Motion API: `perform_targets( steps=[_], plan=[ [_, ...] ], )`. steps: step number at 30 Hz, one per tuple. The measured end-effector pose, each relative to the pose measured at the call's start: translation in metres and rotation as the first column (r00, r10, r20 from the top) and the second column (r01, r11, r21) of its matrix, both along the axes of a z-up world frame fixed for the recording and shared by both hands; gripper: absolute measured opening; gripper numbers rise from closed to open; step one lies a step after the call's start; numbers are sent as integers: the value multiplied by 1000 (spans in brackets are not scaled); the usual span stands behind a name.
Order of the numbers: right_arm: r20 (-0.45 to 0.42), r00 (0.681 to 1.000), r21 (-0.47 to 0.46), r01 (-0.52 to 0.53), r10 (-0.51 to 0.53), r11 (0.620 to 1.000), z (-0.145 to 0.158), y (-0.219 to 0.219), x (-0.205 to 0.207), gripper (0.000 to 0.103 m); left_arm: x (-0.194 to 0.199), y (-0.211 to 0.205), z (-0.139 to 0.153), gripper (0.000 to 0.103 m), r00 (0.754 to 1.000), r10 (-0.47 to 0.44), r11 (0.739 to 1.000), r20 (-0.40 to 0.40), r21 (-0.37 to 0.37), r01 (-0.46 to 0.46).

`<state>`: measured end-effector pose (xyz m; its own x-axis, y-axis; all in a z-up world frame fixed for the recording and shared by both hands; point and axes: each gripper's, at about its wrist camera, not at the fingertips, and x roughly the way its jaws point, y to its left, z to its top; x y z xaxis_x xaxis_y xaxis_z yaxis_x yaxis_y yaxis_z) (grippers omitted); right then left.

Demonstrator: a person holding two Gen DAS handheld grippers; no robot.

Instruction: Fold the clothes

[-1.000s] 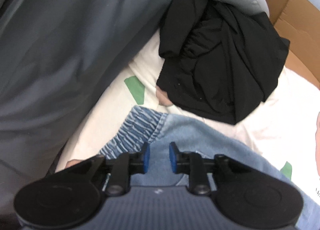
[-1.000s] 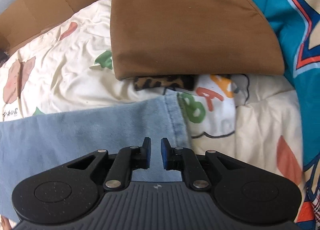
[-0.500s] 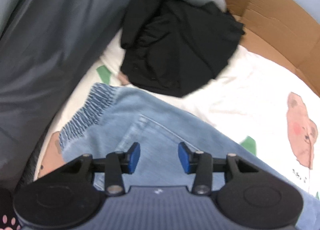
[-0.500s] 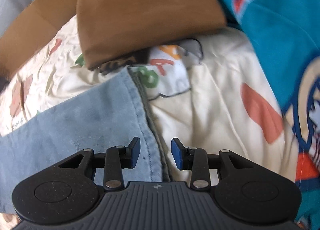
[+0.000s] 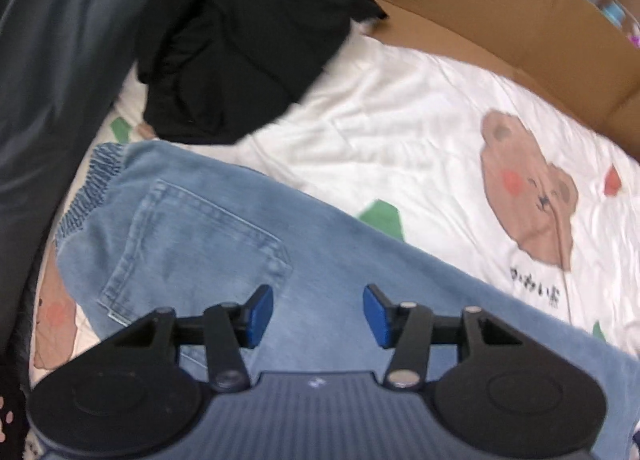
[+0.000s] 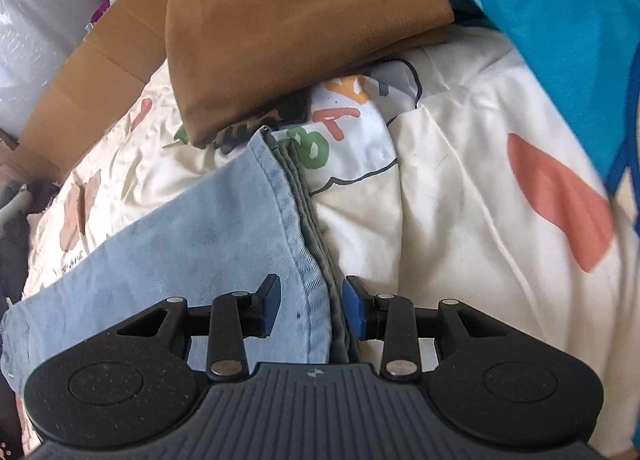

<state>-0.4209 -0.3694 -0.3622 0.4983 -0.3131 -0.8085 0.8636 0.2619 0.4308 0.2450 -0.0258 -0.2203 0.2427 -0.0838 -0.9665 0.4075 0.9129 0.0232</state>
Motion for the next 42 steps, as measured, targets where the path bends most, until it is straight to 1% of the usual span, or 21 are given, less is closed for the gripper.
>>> perform_targets(
  steps=[3,6,8,10,14,15,17,20,25,28,32,35,39,42],
  plan=[
    [13,1000,15,-14,13,1000,-10,-7,0,41,-6,-10,2,53,1000,-7,1000,-16,6,8],
    [28,999,38,-37,36,999,-20,-11,3,41,-10,-16,4,55,1000,-16,1000,-5,10,16],
    [41,998,48,-52,50,997,-26,-14,5,41,-12,-15,1,55,1000,6,1000,-6,-6,-6],
    [69,996,60,-53,49,997,-31,-20,5,42,-15,-13,-6,55,999,31,999,-26,-20,-31],
    [141,989,92,-49,35,995,-38,-31,0,42,-22,-7,-20,55,996,65,998,-59,-12,-66],
    [144,989,94,-54,40,994,-37,-32,1,40,-24,-6,-23,55,996,68,998,-66,-8,-69],
    [135,989,86,-77,65,993,-33,-32,5,32,-26,-4,-26,55,995,64,998,-72,-1,-64],
    [116,987,56,-120,113,991,-20,-27,13,32,-27,-3,-27,55,996,50,999,-72,3,-50],
    [154,979,24,-140,134,990,0,-20,20,33,-25,-3,-26,55,997,41,999,-67,11,-40],
    [153,976,22,-160,155,987,-1,-20,26,33,-26,-3,-28,55,996,41,999,-73,10,-40],
    [140,978,43,-162,155,986,-10,-28,29,33,-30,-5,-34,55,996,25,1000,-88,11,-24],
    [143,981,64,-142,132,988,-20,-33,24,33,-32,-7,-35,55,996,14,1000,-89,6,-13],
    [163,979,94,-137,121,986,-33,-38,22,33,-32,-5,-36,55,995,21,1000,-93,0,-21],
    [188,974,110,-146,124,983,-43,-44,22,34,-34,-6,-38,55,995,9,1000,-98,13,-8]
  ],
)
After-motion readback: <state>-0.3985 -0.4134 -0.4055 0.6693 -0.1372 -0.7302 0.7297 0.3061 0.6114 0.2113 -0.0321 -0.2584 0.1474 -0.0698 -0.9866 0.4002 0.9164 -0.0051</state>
